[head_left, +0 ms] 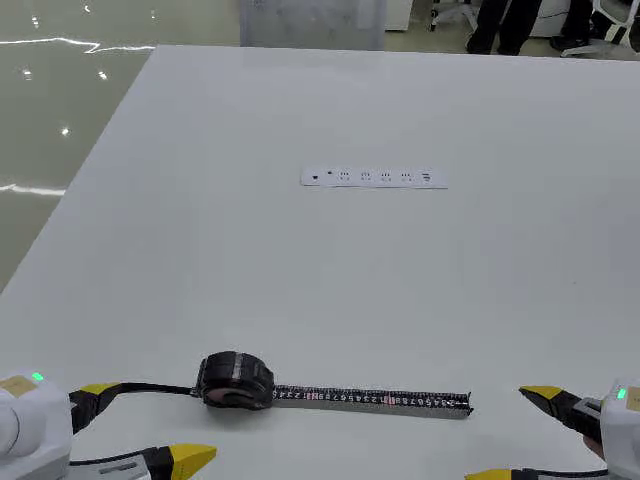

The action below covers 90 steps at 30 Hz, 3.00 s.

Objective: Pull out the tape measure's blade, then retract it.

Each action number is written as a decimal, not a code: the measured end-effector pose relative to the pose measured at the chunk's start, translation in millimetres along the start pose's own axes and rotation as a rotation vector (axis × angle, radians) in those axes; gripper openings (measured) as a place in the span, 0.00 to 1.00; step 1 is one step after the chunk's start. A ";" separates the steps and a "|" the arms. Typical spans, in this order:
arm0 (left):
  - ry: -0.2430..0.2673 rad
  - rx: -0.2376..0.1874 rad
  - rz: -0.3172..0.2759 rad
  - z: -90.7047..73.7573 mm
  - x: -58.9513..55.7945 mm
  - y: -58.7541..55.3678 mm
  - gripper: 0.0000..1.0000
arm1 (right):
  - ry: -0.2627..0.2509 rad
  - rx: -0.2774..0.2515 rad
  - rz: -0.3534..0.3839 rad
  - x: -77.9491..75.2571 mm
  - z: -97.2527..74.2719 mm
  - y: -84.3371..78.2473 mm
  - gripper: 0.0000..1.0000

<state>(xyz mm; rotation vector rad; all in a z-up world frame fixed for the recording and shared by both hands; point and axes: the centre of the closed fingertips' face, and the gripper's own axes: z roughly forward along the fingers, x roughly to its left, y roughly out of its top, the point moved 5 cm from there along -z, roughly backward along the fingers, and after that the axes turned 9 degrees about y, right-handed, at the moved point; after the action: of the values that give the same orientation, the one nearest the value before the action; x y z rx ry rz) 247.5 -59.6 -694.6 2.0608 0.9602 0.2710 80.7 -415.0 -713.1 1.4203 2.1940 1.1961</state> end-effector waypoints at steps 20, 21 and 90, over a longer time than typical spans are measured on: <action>-0.023 0.028 -0.004 23.6 -21.8 17.1 0.84 | -0.002 -0.018 0.006 -5.2 -2.5 -2.5 0.80; -0.026 0.029 -0.002 24.4 -21.9 17.3 0.84 | -0.005 -0.017 0.004 -5.8 -2.7 -2.6 0.80; 0.245 0.063 -0.264 81.1 -37.7 8.5 0.72 | 0.032 -0.058 0.017 -19.3 7.8 -0.3 0.78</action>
<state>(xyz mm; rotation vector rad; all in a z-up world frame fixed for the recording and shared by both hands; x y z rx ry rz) 266.1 -137.9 -734.4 1.9583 1.3920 0.3619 94.5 -427.7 -722.1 1.4087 2.1543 1.2857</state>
